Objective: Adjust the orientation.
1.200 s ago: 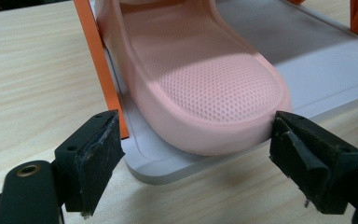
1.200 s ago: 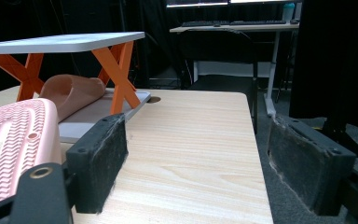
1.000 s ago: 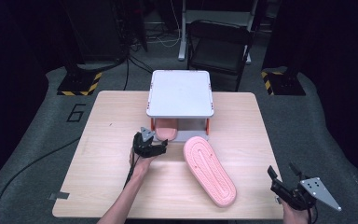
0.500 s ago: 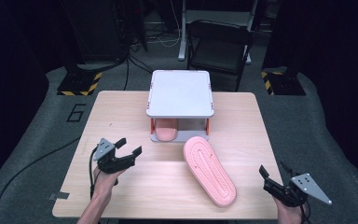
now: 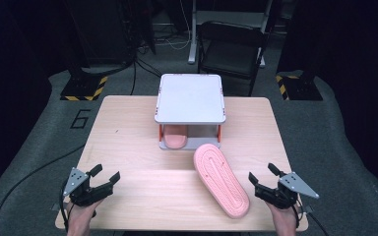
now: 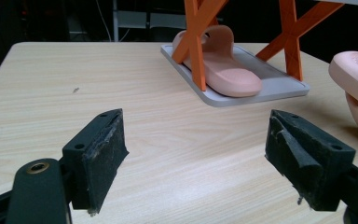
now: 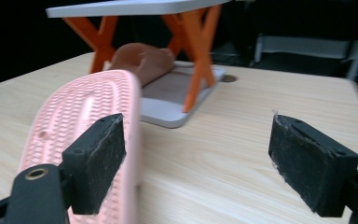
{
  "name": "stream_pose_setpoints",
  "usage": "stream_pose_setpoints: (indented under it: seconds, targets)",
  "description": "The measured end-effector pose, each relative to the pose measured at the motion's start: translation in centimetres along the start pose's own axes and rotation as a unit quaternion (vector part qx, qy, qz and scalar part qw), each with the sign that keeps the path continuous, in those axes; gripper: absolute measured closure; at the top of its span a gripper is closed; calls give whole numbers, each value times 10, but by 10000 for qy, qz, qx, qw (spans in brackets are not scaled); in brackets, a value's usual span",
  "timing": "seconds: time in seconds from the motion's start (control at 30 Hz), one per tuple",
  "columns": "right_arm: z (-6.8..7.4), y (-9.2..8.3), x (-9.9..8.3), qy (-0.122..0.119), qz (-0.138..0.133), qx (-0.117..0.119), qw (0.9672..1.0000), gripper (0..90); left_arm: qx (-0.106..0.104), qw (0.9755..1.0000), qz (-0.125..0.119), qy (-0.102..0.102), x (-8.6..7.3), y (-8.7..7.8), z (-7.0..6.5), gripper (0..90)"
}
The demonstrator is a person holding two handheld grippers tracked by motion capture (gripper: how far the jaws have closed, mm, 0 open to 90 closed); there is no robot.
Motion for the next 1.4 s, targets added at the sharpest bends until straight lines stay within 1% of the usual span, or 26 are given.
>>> stream_pose_setpoints:
  seconds: [0.07,0.1,0.13,0.27,0.33,0.37,0.4,0.43,0.5,0.57,0.67,0.73,0.8,0.83,0.9,0.93,1.0,1.03,1.13,1.17,1.23,1.27,1.3,1.33,1.37,1.4]
  targets:
    - [13,13,1,-2,78,228,9997,182,-1,10000,-7,28,1,-2,-1,199]
    - [23,22,0,-144,184,382,9990,183,4,10000,-20,58,0,-2,-1,199]
    - [23,22,0,-144,184,382,9990,183,11,10000,1,74,0,-3,-1,199]
    - [45,41,-3,-396,423,703,9958,181,5,9999,34,109,-2,-4,-2,199]
    - [50,45,-6,-504,526,800,9941,182,9,9999,53,115,-2,-5,-2,200]
    - [51,51,-12,-600,657,812,9927,185,8,9999,47,126,-1,-5,-2,200]
    - [51,51,-12,-600,657,812,9927,185,22,9999,52,123,-1,-5,-2,200]
    - [50,54,-14,-693,693,791,9920,185,69,9999,39,140,-1,-5,0,200]
    - [47,60,-20,-792,871,772,9900,180,141,9998,29,148,0,-5,2,202]
    - [43,63,-24,-744,943,799,9895,177,196,9997,22,147,1,-7,5,203]
    - [35,63,-23,-743,921,708,9905,175,288,9995,0,121,2,-8,10,206]
    - [27,61,-21,-798,891,573,9912,174,355,9994,3,54,1,-9,13,206]
    - [17,60,-21,-742,873,434,9925,176,397,9992,-7,14,0,-9,15,206]
    - [6,59,-21,-644,896,275,9935,178,416,9991,-29,15,1,-10,16,207]
    - [1,59,-22,-590,907,210,9939,181,414,9991,-11,17,1,-10,16,207]
    - [-10,57,-25,-532,960,66,9939,194,417,9991,-25,0,1,-10,16,207]
    - [-14,57,-27,-487,966,7,9941,206,422,9991,-12,11,1,-10,16,207]
    - [-24,57,-30,-474,1046,-80,9934,227,425,9991,-10,12,0,-10,16,207]
    - [-31,57,-34,-437,1096,-159,9929,239,390,9992,-3,36,0,-9,15,207]
    - [-37,56,-35,-306,1079,-167,9936,242,363,9993,-34,47,1,-9,14,207]
    - [-43,51,-33,-386,1092,-337,9927,238,360,9993,-46,41,2,-9,14,207]
    - [-46,48,-28,-395,999,-451,9932,237,369,9993,-63,36,2,-9,14,207]
    - [-46,48,-28,-395,999,-451,9932,237,369,9993,-63,36,2,-9,14,207]
    - [-48,45,-21,-381,873,-546,9939,237,367,9993,-57,43,2,-9,14,207]
    - [-46,38,-4,-263,530,-612,9964,238,371,9993,-55,46,2,-9,14,207]
    - [-46,38,-4,-263,530,-612,9964,238,373,9993,-53,52,2,-9,14,207]
Point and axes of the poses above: each handheld gripper's, and its own axes: y roughly forward along the jaws, x roughly out of its top, z roughly to its left, the point moved 7 cm from there along y, roughly forward along the jaws, and after that the axes turned 2 degrees about -y, right-handed, at the moved point
